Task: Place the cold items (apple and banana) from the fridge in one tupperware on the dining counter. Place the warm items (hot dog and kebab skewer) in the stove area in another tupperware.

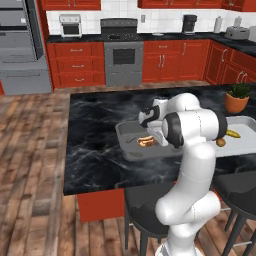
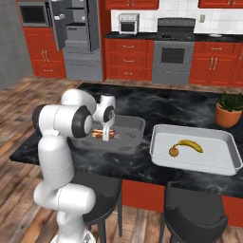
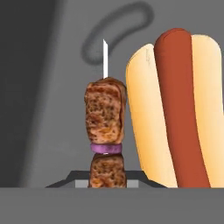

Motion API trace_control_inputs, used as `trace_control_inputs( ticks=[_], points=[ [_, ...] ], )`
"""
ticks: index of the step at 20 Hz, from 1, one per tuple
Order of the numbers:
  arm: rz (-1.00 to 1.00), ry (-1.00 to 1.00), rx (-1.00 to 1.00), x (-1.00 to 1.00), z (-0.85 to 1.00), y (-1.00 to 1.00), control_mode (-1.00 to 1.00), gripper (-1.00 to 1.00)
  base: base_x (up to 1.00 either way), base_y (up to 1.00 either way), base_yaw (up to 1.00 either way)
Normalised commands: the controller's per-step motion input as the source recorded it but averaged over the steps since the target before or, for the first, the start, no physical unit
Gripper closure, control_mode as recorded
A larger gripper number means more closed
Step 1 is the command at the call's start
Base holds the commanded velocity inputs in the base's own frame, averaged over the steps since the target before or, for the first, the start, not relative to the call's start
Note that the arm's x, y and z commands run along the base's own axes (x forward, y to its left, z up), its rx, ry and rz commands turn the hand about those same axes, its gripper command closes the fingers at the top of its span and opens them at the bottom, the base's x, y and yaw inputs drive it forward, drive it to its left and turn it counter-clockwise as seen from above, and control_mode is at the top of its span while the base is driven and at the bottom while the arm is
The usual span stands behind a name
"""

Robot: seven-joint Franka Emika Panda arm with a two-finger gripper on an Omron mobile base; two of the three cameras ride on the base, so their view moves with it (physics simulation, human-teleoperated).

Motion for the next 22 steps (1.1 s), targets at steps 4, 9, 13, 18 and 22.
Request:
trace_control_inputs(
  ticks=[4,9,13,18,22],
  points=[
    [0.0,0.0,0.0,0.0,-0.12,0.0,-1.0,-1.0,0.0,0.0,0.0],
    [0.0,0.0,0.0,-0.01,0.0,0.0,-1.0,-1.0,0.0,0.0,0.0],
    [0.0,0.0,0.0,-0.19,0.23,-0.06,-1.0,-1.0,0.0,0.0,0.0],
    [0.0,0.0,0.0,-0.32,0.59,-0.15,-1.0,-1.0,0.0,0.0,0.0],
    [-0.02,-0.04,0.0,-0.43,0.68,-0.18,-1.0,-1.0,0.0,0.0,0.0]
  ],
)
